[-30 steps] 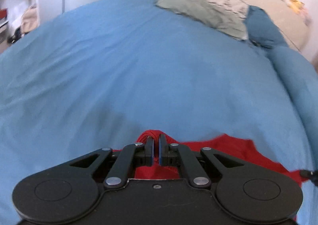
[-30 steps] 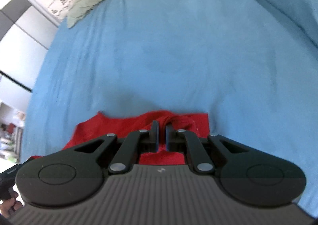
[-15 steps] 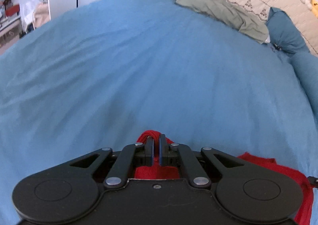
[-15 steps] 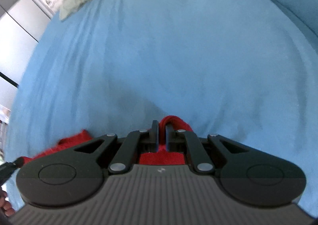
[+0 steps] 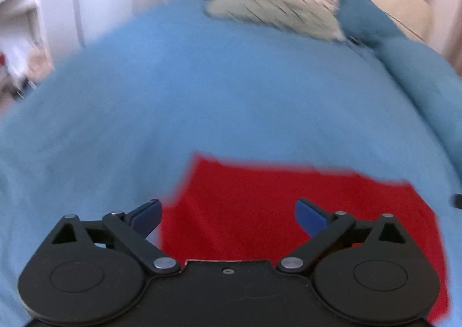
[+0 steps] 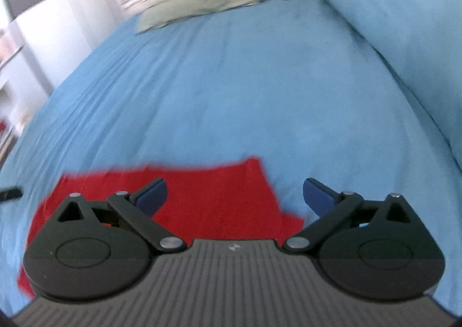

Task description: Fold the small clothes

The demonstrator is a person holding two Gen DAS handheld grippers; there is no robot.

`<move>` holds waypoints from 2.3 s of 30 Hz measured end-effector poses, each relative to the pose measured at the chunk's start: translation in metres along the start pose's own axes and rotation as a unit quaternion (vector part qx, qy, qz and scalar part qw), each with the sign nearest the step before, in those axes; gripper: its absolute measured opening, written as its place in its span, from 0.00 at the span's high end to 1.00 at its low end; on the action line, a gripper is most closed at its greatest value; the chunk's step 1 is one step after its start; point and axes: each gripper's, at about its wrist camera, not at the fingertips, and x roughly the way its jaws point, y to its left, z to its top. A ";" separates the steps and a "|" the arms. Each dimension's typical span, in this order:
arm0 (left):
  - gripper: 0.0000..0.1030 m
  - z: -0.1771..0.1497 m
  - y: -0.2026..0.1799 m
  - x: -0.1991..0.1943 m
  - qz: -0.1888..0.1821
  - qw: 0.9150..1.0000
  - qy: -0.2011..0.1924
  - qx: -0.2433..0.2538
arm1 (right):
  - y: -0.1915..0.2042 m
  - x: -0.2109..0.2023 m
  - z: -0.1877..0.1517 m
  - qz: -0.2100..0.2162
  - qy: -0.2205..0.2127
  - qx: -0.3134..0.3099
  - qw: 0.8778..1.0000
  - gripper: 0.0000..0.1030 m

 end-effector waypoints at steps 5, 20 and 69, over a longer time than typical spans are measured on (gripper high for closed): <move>0.02 -0.052 -0.025 0.018 -0.011 0.996 0.084 0.013 | 0.024 -0.008 -0.057 0.011 0.043 -0.044 0.998 0.00; 0.00 -0.072 -0.058 0.011 -0.013 0.992 0.084 0.092 | 0.015 -0.024 -0.087 -0.008 0.059 -0.062 0.996 0.00; 0.04 -0.049 -0.077 0.084 0.001 0.992 0.079 0.104 | 0.007 0.027 0.008 0.128 0.116 0.060 0.983 0.70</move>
